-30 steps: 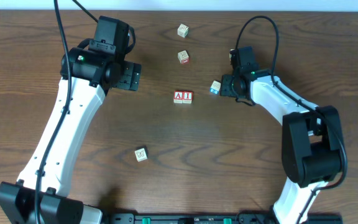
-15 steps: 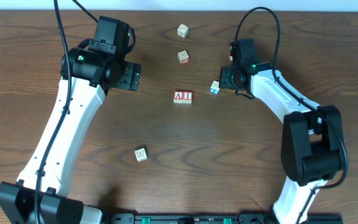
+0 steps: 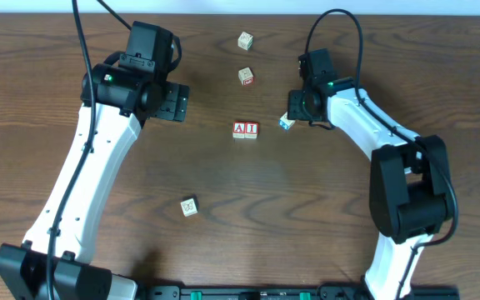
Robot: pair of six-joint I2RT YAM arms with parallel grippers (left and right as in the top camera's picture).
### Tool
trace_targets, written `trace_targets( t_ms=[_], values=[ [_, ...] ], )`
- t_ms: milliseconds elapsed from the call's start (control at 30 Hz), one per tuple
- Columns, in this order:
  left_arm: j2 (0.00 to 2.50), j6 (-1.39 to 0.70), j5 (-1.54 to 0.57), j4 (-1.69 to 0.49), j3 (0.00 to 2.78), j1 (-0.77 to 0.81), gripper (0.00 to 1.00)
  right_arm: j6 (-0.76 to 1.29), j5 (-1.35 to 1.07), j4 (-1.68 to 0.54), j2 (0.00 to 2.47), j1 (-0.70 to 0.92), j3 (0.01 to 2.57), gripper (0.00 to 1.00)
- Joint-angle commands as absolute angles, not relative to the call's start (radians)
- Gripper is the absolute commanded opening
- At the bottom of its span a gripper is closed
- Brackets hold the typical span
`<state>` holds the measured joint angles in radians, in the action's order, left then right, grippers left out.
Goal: Spell out Ai2
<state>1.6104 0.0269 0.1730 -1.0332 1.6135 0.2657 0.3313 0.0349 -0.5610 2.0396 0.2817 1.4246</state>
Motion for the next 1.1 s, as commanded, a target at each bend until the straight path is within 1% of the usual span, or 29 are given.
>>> trace_targets(
  t_ms=[0, 200, 900, 1067],
  values=[
    [1.614, 0.034, 0.191, -1.036, 1.611, 0.268, 0.96, 0.329, 0.046, -0.569, 2.049, 0.299, 1.444, 0.52],
    [1.614, 0.034, 0.191, -1.036, 1.611, 0.268, 0.95, 0.336, 0.08, -0.577, 2.048, 0.317, 1.444, 0.52],
    [1.614, 0.034, 0.191, -1.036, 1.611, 0.268, 0.95, 0.335, 0.155, -0.618, 2.048, 0.3, 1.444, 0.53],
    [1.614, 0.034, 0.191, -1.036, 1.611, 0.268, 0.95, 0.335, 0.212, -0.625, 2.048, 0.299, 1.444, 0.53]
  ],
)
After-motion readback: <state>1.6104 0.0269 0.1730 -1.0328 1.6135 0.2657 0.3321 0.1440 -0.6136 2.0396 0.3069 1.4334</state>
